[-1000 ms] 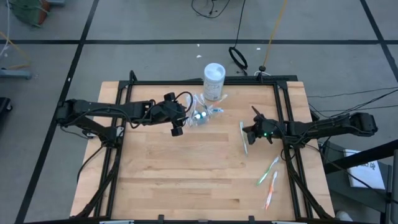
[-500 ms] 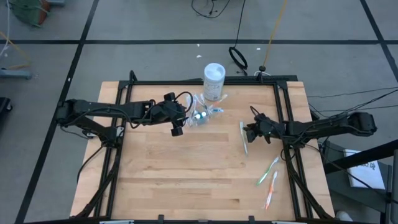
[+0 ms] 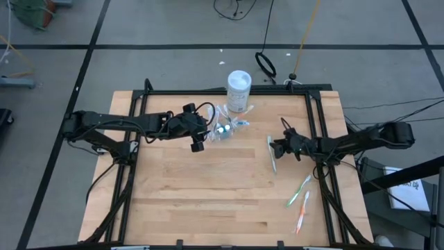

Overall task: Pick & Place toothbrushing station
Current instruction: Put the green toothbrush into the transparent organizer

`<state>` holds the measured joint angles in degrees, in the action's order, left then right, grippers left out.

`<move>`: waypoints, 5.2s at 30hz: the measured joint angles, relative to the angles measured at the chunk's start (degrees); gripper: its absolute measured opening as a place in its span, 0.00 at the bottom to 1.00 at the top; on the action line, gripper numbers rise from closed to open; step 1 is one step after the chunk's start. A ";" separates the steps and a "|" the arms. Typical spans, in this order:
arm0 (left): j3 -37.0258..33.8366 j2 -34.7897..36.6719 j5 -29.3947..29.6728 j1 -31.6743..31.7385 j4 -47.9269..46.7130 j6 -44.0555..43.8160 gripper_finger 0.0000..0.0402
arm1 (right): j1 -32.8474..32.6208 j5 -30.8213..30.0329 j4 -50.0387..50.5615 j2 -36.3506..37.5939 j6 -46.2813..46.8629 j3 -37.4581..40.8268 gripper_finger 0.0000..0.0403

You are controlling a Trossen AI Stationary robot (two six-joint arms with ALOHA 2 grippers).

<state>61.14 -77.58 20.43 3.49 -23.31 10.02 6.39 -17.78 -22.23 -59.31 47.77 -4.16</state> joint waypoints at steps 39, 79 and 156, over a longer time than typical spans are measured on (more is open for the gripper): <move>0.00 0.00 0.02 0.01 0.07 0.00 0.50 | -1.05 4.81 -35.05 -17.29 -26.20 -12.41 0.00; -0.04 -4.33 -12.13 3.20 13.88 8.19 0.50 | -2.32 3.81 -17.63 -25.44 -50.73 -38.25 0.00; 25.49 -11.35 -14.80 10.35 -20.44 7.99 0.03 | -2.01 14.86 12.00 3.24 -39.49 -32.81 0.31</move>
<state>86.63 -88.93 5.62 13.85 -43.75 18.01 4.38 -2.92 -10.23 -56.07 8.27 -36.97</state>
